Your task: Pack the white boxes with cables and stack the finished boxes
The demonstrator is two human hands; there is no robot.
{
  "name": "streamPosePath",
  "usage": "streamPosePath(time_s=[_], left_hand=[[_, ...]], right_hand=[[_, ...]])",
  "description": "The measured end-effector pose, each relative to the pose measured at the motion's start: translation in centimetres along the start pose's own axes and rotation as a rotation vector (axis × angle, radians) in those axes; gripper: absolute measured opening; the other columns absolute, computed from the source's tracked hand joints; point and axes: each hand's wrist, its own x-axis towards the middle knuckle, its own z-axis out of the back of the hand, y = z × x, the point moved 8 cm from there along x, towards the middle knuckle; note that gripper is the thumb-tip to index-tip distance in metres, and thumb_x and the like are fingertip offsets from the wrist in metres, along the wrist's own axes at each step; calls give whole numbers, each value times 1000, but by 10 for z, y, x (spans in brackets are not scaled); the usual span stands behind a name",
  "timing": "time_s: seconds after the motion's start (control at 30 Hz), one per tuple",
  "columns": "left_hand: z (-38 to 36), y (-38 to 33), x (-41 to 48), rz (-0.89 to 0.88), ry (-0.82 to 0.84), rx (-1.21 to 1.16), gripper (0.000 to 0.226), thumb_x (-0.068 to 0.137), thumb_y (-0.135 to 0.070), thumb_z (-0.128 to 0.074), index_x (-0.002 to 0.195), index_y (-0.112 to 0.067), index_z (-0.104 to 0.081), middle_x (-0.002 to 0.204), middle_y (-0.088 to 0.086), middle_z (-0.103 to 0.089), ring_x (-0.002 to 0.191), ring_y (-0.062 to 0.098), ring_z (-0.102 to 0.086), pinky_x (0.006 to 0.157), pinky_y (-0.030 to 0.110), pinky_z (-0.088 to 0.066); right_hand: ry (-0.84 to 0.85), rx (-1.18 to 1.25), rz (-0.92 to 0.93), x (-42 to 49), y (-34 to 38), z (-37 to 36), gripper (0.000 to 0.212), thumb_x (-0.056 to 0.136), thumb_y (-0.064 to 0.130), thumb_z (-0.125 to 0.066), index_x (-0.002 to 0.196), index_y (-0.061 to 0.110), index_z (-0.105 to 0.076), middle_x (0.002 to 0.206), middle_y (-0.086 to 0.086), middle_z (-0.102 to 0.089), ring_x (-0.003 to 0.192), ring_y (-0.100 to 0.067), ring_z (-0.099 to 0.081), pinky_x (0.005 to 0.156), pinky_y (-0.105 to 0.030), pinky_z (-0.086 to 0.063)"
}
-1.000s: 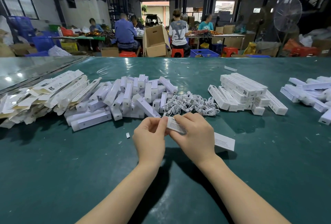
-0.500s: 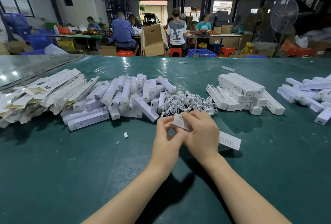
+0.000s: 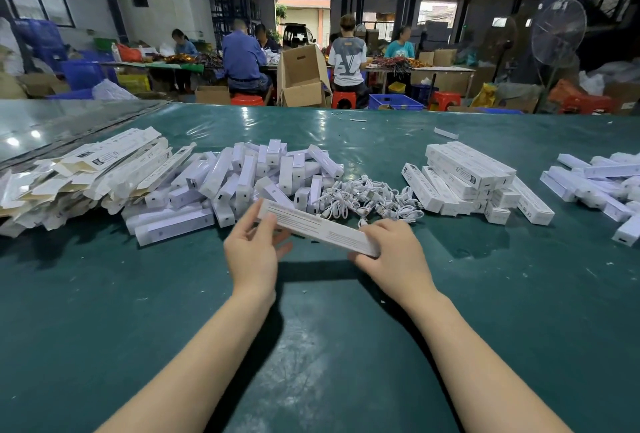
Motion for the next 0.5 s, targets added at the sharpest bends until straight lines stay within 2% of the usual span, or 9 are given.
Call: streamPosePath(time_s=[0.07,0.17,0.23,0.33,0.43,0.5], left_hand=[[9,-3,7,-30,-29,38,29,92,-9,-54,116,-26,-55,77,-1,-65,66,15,-63,52,21,-55],[17,0,14,-52,-63,71,28,90,-10,-57,116,-20,-59,77,1,-66,67,17,-65,50,21,-54],[18,2,16,-54,-67,89,27,90,-10,-58,116,-14,-62,76,2,-66,64,15,-66,50,20,-53],[13,3,15,-67,-19,114,27,88,-7,-59,115,-11,-63,73,5,-66,64,17,-64,52,19,-54],[5,1,11,-98,40,146,29,90,-9,-57,116,-20,-59,75,1,-65,67,15,-63,54,20,-54],[-3,3,8,-98,105,221,32,95,-14,-49,124,-28,-49,84,-4,-61,72,15,-61,60,26,-54]], right_hand=[[-29,46,-81,-1,-8,3,30,76,20,-69,105,12,-66,96,-4,-58,95,-25,-50,74,-27,-31],[-68,149,-60,-3,0,2,22,72,9,-70,94,9,-68,80,1,-47,76,-24,-49,62,-23,-25],[-77,172,-49,-5,2,2,21,70,6,-71,92,8,-70,78,4,-44,71,-19,-46,62,-21,-26],[-81,278,-119,-5,-11,5,27,69,3,-73,95,10,-73,82,3,-50,69,-15,-49,66,-20,-36],[-80,365,-178,-3,-23,6,33,67,-1,-73,98,11,-73,82,1,-54,67,-12,-50,67,-17,-37],[-103,402,-196,-2,-26,7,33,66,-2,-73,95,13,-72,84,2,-57,60,-5,-48,64,-13,-36]])
